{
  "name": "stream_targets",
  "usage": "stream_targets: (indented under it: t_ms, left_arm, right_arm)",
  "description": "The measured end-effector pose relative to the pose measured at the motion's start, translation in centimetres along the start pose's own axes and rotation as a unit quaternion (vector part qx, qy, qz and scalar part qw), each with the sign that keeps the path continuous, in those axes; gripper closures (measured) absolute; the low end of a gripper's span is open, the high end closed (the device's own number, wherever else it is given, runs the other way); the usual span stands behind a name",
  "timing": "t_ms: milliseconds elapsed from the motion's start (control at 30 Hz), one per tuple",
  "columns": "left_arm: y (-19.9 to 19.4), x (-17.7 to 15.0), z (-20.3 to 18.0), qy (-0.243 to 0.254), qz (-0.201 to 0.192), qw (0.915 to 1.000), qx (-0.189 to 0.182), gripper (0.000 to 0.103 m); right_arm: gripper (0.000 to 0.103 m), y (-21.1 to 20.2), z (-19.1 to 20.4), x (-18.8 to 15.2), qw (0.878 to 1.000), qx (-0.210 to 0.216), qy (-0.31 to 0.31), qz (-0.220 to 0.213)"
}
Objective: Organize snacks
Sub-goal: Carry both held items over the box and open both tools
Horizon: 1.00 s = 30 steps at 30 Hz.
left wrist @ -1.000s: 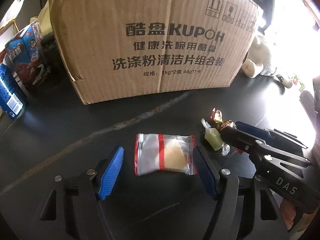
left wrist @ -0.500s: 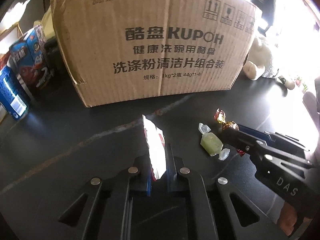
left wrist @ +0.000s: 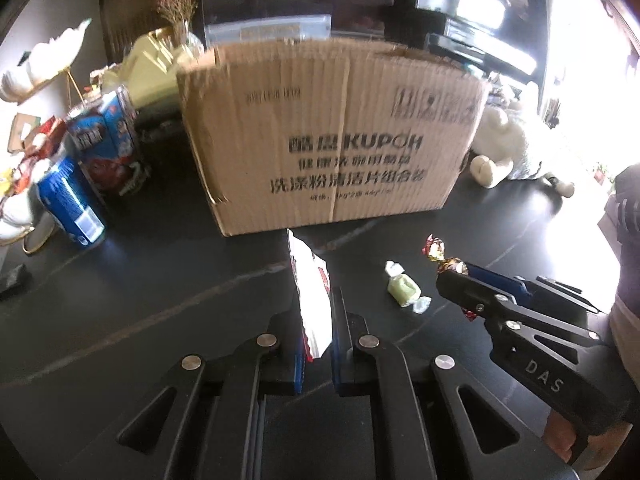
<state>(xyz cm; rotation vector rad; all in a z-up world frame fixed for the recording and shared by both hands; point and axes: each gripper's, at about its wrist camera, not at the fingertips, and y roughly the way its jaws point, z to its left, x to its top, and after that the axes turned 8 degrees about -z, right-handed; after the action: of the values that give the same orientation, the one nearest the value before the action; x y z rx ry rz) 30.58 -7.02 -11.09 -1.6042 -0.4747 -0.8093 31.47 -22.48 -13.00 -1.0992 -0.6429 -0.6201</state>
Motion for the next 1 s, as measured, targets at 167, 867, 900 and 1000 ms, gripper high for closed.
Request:
stream_targets:
  t_ms: [167,867,900,1000]
  left_arm:
    - [-3.1,0.8,0.4,-0.006,-0.025,0.9997,-0.002,0.092]
    - [-10.7,7.8,0.6,0.021,-0.116,0.9928,-0.021,0.092]
    - [-10.8,8.3,0.6,0.022,-0.118,0.9925,-0.021,0.092]
    - [-11.0,9.8,0.8,0.025,-0.125,0.9916,-0.02,0.092]
  right_arm:
    - [0.082,-2.1,1.4,0.9,1.0,0.004,-0.004,-0.013]
    - [0.082,-9.4,5.5,8.0,0.995,-0.014,-0.033,-0.097]
    - [0.082,-9.5,5.6,8.4,0.994,-0.014,-0.035,-0.099]
    - [0.082,-9.8,6.1,10.1,0.993,-0.014,-0.04,-0.107]
